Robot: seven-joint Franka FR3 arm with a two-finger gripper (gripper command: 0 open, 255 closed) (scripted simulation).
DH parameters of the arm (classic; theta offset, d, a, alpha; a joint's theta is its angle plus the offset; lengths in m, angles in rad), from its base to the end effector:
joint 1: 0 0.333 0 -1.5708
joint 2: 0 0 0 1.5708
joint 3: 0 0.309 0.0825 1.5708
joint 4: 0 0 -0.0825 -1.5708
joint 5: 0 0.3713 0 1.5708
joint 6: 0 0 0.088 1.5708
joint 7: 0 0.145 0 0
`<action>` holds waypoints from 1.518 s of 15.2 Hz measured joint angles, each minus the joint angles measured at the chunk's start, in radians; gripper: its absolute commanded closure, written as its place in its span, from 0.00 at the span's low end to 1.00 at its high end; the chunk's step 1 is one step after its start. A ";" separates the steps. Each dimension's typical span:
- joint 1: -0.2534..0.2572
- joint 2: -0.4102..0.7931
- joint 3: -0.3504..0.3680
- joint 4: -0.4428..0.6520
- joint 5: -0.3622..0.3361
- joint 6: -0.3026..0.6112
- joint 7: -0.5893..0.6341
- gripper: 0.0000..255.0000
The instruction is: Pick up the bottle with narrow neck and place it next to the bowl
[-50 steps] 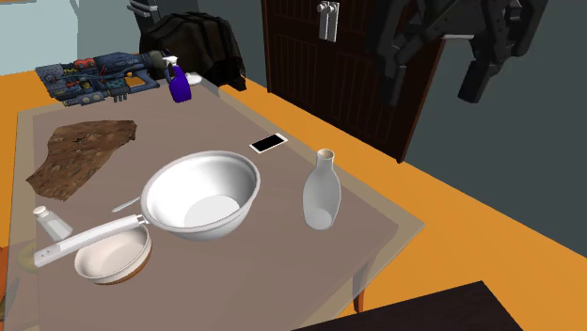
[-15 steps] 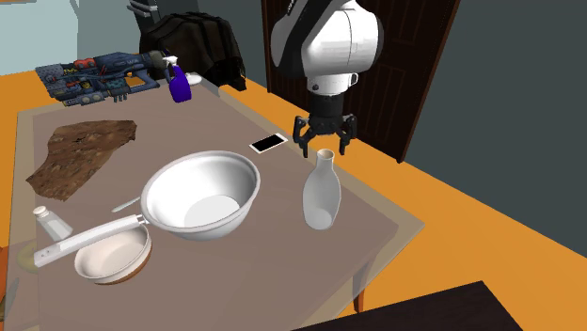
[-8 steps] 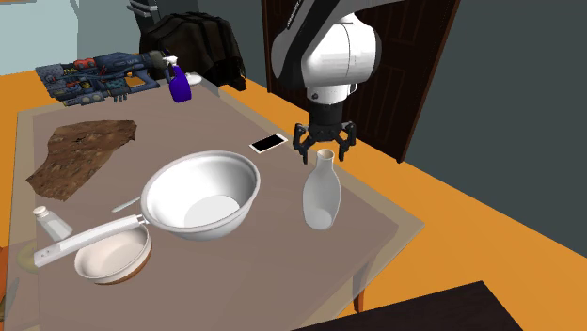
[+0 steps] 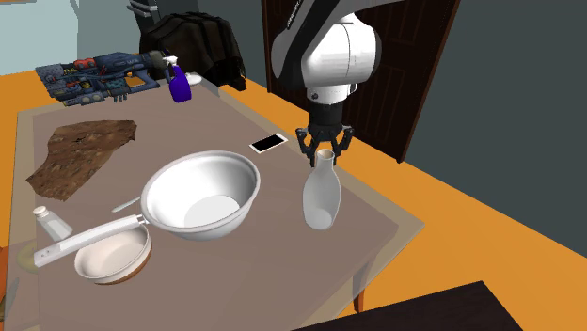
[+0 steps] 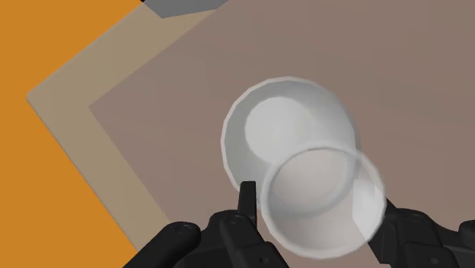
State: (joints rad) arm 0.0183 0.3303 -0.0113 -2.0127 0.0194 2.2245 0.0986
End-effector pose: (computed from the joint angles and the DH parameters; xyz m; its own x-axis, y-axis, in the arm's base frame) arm 0.5720 0.0052 0.2442 0.9876 -0.1031 -0.1187 -0.1036 -0.9946 0.0014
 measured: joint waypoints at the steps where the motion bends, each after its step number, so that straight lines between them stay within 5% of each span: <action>1: 0.000 0.000 0.000 0.000 0.000 0.000 0.000 1.00; 23: 0.000 -0.123 -0.002 0.075 -0.004 -0.197 0.003 1.00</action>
State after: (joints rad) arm 0.0179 0.2076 -0.0130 -1.9382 0.0157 2.0271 0.1012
